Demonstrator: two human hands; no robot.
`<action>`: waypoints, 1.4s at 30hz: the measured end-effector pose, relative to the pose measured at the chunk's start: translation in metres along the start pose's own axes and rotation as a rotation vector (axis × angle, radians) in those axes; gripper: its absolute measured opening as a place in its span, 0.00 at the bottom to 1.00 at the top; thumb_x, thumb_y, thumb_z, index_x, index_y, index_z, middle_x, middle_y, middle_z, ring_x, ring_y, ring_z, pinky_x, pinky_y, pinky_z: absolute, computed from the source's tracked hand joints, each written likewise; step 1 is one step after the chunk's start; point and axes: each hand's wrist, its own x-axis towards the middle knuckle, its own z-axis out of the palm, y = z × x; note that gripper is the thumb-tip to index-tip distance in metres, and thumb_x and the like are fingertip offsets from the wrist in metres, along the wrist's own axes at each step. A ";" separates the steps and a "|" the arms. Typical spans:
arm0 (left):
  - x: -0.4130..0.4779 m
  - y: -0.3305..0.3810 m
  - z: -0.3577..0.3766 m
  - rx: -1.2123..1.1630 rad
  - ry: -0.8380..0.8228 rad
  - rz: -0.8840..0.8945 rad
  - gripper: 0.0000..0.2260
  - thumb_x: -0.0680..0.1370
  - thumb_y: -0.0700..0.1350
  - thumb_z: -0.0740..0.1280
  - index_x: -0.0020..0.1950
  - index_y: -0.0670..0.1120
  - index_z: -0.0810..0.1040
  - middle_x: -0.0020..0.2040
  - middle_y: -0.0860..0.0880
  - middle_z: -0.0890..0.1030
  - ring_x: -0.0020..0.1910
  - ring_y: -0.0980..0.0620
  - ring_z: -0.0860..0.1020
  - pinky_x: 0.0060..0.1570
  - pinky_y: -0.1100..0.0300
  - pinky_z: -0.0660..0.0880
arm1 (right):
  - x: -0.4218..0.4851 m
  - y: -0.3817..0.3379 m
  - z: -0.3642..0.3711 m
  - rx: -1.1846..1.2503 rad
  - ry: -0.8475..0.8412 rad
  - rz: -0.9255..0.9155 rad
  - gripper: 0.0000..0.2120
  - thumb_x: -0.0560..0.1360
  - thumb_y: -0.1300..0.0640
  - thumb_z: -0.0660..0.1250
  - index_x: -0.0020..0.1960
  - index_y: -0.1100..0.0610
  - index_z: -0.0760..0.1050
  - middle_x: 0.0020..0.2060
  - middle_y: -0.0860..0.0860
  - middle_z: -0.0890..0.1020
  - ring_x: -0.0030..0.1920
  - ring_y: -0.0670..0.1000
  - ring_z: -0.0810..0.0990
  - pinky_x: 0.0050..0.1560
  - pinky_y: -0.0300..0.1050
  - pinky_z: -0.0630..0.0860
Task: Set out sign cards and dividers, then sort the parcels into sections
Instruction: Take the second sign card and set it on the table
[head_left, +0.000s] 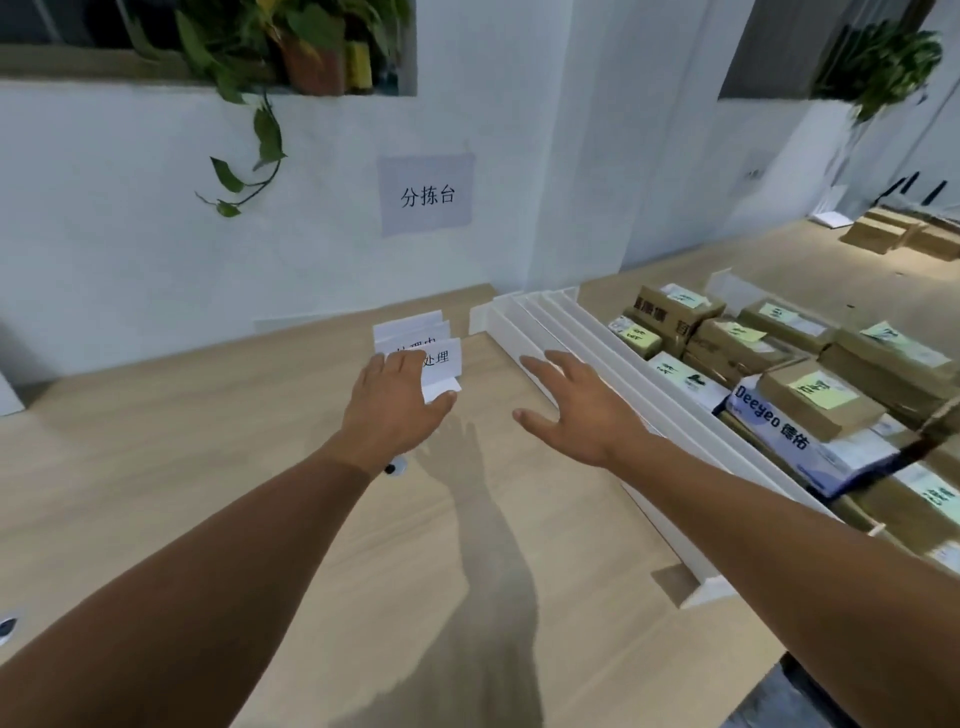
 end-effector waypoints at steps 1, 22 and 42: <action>0.010 -0.001 0.006 0.020 -0.007 -0.017 0.31 0.80 0.61 0.66 0.77 0.44 0.67 0.74 0.44 0.71 0.73 0.40 0.66 0.73 0.47 0.63 | 0.015 0.010 0.005 0.029 0.000 -0.011 0.34 0.78 0.35 0.62 0.80 0.41 0.56 0.80 0.48 0.56 0.79 0.51 0.56 0.73 0.57 0.67; 0.173 -0.043 0.121 0.074 -0.077 -0.499 0.39 0.80 0.57 0.67 0.84 0.50 0.48 0.81 0.40 0.57 0.81 0.42 0.54 0.78 0.45 0.57 | 0.295 0.161 0.139 0.239 -0.256 -0.226 0.35 0.79 0.42 0.66 0.82 0.49 0.57 0.73 0.57 0.65 0.70 0.59 0.70 0.67 0.56 0.72; 0.270 -0.152 0.273 -0.152 -0.073 -0.560 0.41 0.80 0.47 0.69 0.84 0.52 0.44 0.70 0.40 0.68 0.59 0.37 0.77 0.48 0.50 0.74 | 0.415 0.166 0.299 0.371 -0.398 -0.152 0.43 0.77 0.49 0.70 0.83 0.46 0.46 0.70 0.55 0.70 0.66 0.57 0.71 0.60 0.51 0.72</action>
